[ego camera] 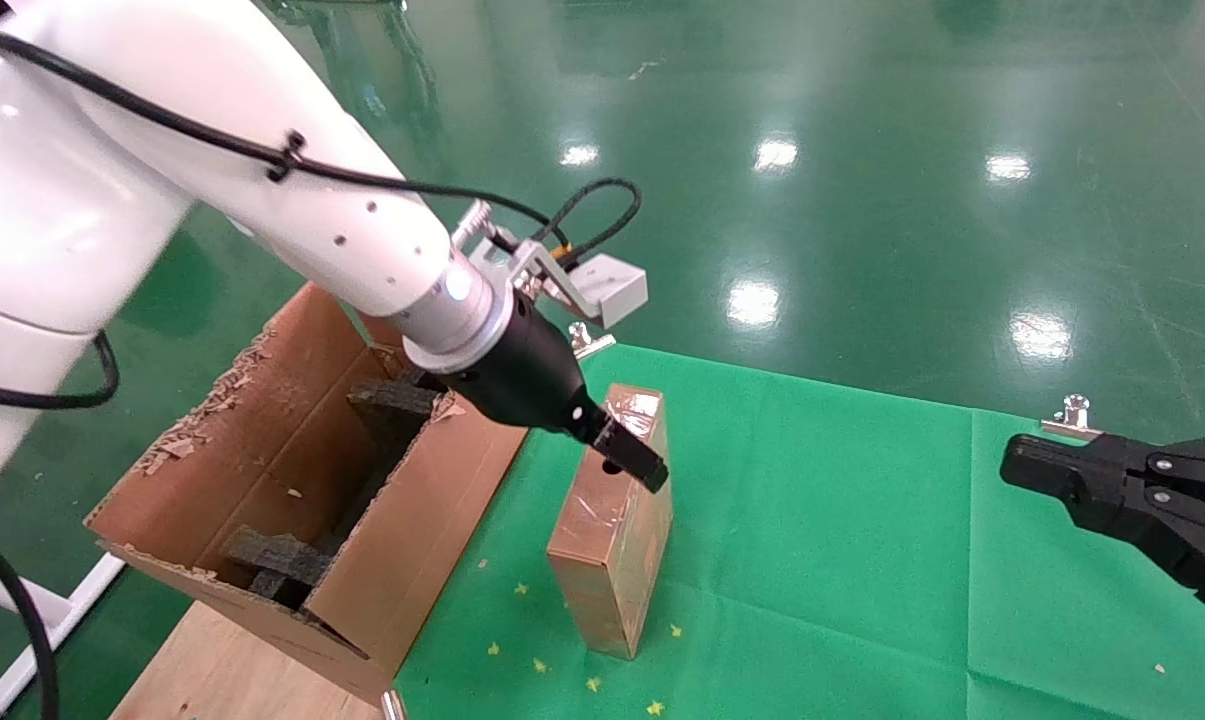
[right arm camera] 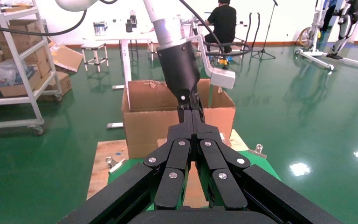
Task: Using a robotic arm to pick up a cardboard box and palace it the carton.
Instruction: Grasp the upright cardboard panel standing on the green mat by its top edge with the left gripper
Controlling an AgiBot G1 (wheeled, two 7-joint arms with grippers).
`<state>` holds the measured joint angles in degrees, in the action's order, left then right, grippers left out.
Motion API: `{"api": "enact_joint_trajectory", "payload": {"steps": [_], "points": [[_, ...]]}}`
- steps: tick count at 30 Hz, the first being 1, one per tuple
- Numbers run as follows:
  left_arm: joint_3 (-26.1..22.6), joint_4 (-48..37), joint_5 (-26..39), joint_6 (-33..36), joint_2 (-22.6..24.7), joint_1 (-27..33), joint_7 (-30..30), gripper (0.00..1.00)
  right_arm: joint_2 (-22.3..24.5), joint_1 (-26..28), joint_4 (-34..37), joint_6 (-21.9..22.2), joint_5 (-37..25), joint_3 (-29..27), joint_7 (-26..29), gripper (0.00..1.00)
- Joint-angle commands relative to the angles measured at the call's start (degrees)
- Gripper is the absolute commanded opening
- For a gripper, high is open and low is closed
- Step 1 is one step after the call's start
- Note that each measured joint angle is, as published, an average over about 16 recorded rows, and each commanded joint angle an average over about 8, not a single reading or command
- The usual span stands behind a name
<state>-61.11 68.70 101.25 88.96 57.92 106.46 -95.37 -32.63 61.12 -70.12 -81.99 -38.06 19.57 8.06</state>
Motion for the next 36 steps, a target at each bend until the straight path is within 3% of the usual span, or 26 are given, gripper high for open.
{"api": "enact_joint_trajectory", "payload": {"steps": [1, 11, 12, 16, 17, 19, 20, 24, 25, 36], "points": [[-0.8, -0.8, 0.2, -0.5, 0.5, -0.2, -0.8, 1.0, 0.0, 0.0, 0.0, 0.0, 0.0, 0.0, 0.0, 0.0], [-1.9, -6.1, 0.5, -1.5, 2.7, -1.0, 0.9, 1.0, 0.0, 0.0, 0.0, 0.0, 0.0, 0.0, 0.0, 0.01], [-2.0, -6.4, 0.4, -1.5, 2.8, -1.1, 1.1, 1.0, 0.0, 0.0, 0.0, 0.0, 0.0, 0.0, 0.0, 0.07], [-2.1, -7.5, 0.1, -1.5, 3.1, -1.1, 1.9, 1.0, 0.0, 0.0, 0.0, 0.0, 0.0, 0.0, 0.0, 0.57], [-2.1, -7.6, 0.0, -1.5, 3.2, -1.1, 2.0, 0.94, 0.0, 0.0, 0.0, 0.0, 0.0, 0.0, 0.0, 0.7], [-2.1, -7.8, 0.0, -1.5, 3.2, -1.1, 2.2, 0.71, 0.0, 0.0, 0.0, 0.0, 0.0, 0.0, 0.0, 0.93], [-2.2, -7.9, 0.0, -1.5, 3.3, -1.1, 2.2, 0.59, 0.0, 0.0, 0.0, 0.0, 0.0, 0.0, 0.0, 1.0], [-2.1, -7.8, 0.0, -1.5, 3.2, -1.1, 2.2, 0.08, 0.0, 0.0, 0.0, 0.0, 0.0, 0.0, 0.0, 1.0], [-2.1, -7.7, 0.0, -1.5, 3.2, -1.1, 2.1, 0.02, 0.0, 0.0, 0.0, 0.0, 0.0, 0.0, 0.0, 1.0], [-2.0, -7.4, 0.0, -1.5, 3.1, -1.1, 1.9, 0.0, 0.0, 0.0, 0.0, 0.0, 0.0, 0.0, 0.0, 1.0]]}}
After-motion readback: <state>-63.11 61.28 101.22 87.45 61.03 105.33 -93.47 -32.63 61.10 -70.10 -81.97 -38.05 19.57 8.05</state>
